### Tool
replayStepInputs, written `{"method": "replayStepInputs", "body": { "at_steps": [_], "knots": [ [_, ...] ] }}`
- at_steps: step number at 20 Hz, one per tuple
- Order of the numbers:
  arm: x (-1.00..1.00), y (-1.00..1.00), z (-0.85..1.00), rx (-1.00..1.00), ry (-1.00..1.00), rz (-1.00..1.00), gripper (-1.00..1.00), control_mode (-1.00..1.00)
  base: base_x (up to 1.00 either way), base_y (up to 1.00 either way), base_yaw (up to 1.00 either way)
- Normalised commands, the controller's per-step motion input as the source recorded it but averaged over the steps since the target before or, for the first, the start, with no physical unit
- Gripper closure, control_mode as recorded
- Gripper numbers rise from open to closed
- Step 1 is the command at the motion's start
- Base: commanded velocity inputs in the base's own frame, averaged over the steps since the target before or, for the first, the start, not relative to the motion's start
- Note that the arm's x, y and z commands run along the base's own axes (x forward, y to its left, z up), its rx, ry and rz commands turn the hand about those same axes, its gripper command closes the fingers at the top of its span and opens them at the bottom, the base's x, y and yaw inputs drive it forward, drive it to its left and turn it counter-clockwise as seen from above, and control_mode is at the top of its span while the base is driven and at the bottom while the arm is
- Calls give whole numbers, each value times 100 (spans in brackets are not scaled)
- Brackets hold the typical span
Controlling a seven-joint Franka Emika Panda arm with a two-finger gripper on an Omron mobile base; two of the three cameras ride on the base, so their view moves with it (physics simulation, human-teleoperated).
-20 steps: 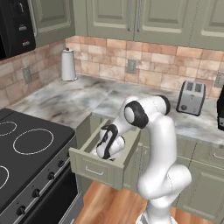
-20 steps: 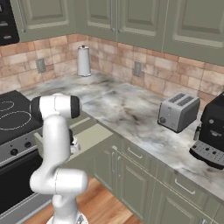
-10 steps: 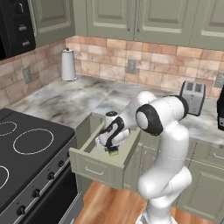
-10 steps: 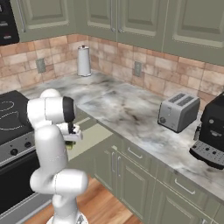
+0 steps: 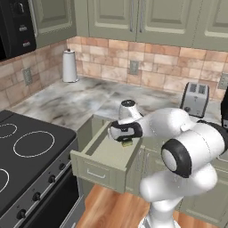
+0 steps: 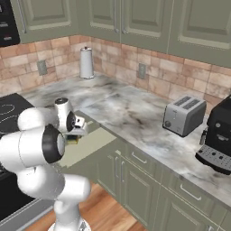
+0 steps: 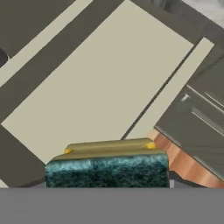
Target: Restock the sink supplies by placing the sponge and soap dispenser on the counter and next to the sink. Make sure the soap dispenser is upright.
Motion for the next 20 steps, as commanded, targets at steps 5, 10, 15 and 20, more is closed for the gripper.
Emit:
{"method": "replayStepInputs", "body": {
  "at_steps": [5, 10, 15, 20],
  "knots": [
    [-91, -41, 90, 0, -23, -2, 100, -100, 0, 0, 0],
    [-67, -52, 72, 0, -12, -5, 100, -100, 0, 0, 0],
    [-4, -3, 5, -2, 0, -4, 100, -100, 0, 0, 0],
    [-7, -4, 0, 0, -1, -2, 100, 100, -10, -16, -5]
  ]
}}
